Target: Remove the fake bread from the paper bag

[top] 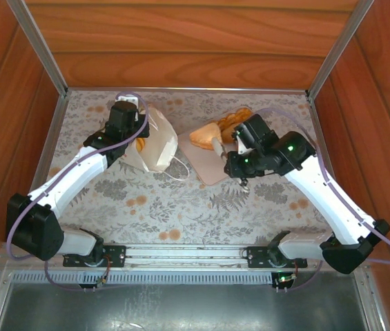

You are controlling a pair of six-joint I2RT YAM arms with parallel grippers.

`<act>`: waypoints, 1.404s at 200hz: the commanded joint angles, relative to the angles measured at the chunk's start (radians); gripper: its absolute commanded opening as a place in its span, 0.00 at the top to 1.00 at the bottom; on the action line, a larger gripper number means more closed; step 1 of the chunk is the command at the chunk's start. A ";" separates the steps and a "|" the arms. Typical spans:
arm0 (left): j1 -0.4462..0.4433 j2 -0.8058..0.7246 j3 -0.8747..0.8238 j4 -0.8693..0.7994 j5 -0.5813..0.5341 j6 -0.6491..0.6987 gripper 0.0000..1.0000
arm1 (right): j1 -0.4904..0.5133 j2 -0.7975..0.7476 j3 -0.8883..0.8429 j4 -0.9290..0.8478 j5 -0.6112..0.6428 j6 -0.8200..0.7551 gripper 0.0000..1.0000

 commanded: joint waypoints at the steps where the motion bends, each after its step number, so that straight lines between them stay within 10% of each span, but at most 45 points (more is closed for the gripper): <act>1: 0.012 -0.043 0.011 -0.008 -0.016 -0.002 1.00 | 0.007 0.029 0.061 -0.159 0.200 -0.024 0.78; 110: 0.065 -0.103 -0.026 -0.025 -0.006 -0.002 1.00 | 0.009 0.260 0.170 -0.478 0.311 0.037 0.74; 281: 0.066 -0.107 -0.042 -0.007 0.062 -0.020 1.00 | 0.003 0.231 0.019 -0.471 0.204 0.052 0.68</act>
